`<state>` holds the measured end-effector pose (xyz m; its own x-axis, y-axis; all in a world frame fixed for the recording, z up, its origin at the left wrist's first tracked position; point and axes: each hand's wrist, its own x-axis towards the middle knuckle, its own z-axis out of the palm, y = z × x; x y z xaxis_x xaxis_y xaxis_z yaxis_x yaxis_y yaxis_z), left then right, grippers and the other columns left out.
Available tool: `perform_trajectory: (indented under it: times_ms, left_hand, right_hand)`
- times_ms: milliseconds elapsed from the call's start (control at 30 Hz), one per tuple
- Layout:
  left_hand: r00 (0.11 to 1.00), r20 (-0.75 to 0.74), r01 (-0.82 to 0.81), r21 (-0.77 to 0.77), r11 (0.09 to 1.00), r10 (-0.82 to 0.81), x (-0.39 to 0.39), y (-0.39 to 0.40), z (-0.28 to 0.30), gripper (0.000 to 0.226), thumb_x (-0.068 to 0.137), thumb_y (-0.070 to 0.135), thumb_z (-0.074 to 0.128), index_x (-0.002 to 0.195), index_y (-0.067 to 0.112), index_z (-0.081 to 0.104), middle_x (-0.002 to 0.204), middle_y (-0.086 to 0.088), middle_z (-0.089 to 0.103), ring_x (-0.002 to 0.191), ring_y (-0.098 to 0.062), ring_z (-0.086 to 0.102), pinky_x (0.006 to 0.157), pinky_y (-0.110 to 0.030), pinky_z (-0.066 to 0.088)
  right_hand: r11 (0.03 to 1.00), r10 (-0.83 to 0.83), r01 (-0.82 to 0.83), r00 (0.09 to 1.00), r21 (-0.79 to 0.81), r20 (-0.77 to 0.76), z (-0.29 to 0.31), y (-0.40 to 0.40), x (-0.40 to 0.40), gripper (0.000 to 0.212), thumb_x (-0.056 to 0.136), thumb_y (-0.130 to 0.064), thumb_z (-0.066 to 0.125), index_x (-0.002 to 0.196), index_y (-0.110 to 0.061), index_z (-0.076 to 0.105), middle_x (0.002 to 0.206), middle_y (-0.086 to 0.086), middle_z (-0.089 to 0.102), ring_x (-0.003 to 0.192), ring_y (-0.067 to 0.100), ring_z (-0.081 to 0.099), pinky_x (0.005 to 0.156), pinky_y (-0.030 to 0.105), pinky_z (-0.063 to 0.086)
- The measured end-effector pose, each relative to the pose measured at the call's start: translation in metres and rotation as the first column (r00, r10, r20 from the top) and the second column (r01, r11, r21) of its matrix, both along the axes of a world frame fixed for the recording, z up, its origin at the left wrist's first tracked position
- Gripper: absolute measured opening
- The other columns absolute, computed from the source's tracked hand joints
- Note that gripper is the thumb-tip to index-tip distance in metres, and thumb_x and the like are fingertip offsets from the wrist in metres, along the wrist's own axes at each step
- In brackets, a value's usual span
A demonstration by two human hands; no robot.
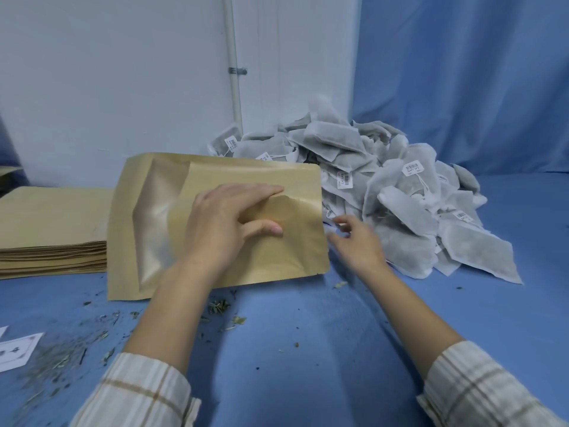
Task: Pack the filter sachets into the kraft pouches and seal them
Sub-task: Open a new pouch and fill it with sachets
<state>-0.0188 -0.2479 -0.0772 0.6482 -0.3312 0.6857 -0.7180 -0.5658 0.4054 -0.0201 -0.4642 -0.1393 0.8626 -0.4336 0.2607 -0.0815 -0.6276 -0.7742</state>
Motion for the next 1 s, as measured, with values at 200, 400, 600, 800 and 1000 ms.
perform_trajectory:
  times_ms: [200, 400, 600, 800, 1000]
  left_hand:
    - [0.992, 0.017, -0.126, 0.122, 0.985, 0.125, 0.012, 0.014, -0.009, 0.056, 0.063, 0.052, 0.069, 0.118, 0.039, 0.064, 0.124, 0.013, 0.062, 0.118, -0.012, 0.053, 0.099, -0.035, 0.032]
    - [0.993, -0.088, -0.077, 0.051, 0.996, 0.082, 0.015, 0.021, -0.015, 0.058, 0.061, 0.047, 0.073, 0.117, 0.037, 0.065, 0.123, 0.012, 0.062, 0.117, -0.012, 0.053, 0.103, -0.045, 0.035]
    - [0.990, -0.139, -0.030, 0.017, 0.999, 0.032, 0.015, 0.019, -0.019, 0.062, 0.057, 0.052, 0.067, 0.117, 0.037, 0.065, 0.122, 0.016, 0.061, 0.118, -0.010, 0.051, 0.105, -0.044, 0.033]
    - [0.975, -0.165, 0.157, 0.025, 0.987, -0.151, 0.002, -0.007, -0.015, 0.060, 0.056, 0.046, 0.075, 0.115, 0.036, 0.066, 0.120, 0.018, 0.062, 0.111, -0.002, 0.051, 0.104, -0.041, 0.035]
    - [0.989, -0.100, 0.122, 0.127, 0.984, -0.110, 0.004, -0.013, -0.018, 0.056, 0.063, 0.041, 0.077, 0.117, 0.033, 0.066, 0.123, 0.013, 0.062, 0.118, -0.010, 0.054, 0.103, -0.042, 0.035]
  right_hand:
    - [0.972, -0.027, -0.015, 0.984, -0.234, -0.177, -0.020, 0.027, 0.031, 0.052, 0.084, -0.039, 0.056, 0.133, -0.023, 0.048, 0.126, 0.010, 0.057, 0.120, 0.031, 0.046, 0.094, 0.035, 0.040]
    - [0.869, 0.037, -0.149, 0.970, 0.472, 0.238, -0.008, 0.003, 0.024, 0.038, 0.077, -0.010, 0.072, 0.113, -0.018, 0.062, 0.098, -0.003, 0.063, 0.091, 0.008, 0.060, 0.079, 0.019, 0.044]
    - [0.663, 0.449, -0.551, 0.834, 0.507, 0.321, 0.013, -0.032, -0.005, 0.048, 0.061, -0.011, 0.077, 0.106, -0.017, 0.062, 0.101, 0.005, 0.072, 0.091, 0.017, 0.068, 0.077, 0.025, 0.055]
    - [0.818, 0.379, -0.410, 0.912, 0.405, 0.158, 0.019, 0.030, 0.004, 0.019, 0.091, 0.003, 0.050, 0.098, -0.011, 0.060, 0.083, -0.008, 0.059, 0.073, 0.001, 0.054, 0.061, 0.009, 0.046]
    - [0.820, 0.501, -0.474, 0.866, 0.320, 0.000, 0.039, 0.031, -0.012, 0.021, 0.093, -0.005, 0.050, 0.080, -0.022, 0.053, 0.077, -0.010, 0.053, 0.070, 0.001, 0.048, 0.060, 0.010, 0.043]
